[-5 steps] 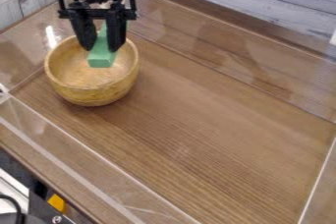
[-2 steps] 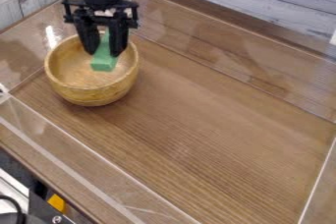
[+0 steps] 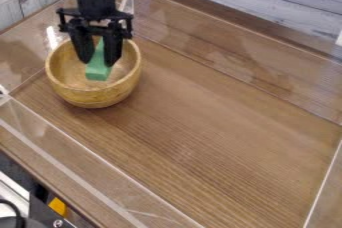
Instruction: Put the green block in the brown bowl
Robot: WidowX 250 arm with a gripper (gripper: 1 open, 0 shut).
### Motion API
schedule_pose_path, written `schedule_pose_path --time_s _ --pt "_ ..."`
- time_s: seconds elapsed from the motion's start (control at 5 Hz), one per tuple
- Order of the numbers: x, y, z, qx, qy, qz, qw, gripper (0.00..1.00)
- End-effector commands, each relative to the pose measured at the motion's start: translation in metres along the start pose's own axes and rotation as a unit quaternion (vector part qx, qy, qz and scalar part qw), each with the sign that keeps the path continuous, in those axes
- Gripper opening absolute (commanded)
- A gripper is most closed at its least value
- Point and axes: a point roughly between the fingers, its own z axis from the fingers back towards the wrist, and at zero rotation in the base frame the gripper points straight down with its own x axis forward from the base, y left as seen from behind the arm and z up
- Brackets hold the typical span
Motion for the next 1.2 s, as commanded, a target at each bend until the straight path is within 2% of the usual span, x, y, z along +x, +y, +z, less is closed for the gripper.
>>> schedule_pose_path --time_s 0.0,1.0 --pt "0.0020 0.0051 0.0061 0.008 -0.018 0.000 0.9998 1.00" --pt "0.0029 0.0025 0.0101 0.005 -0.019 0.008 0.9998 1.00"
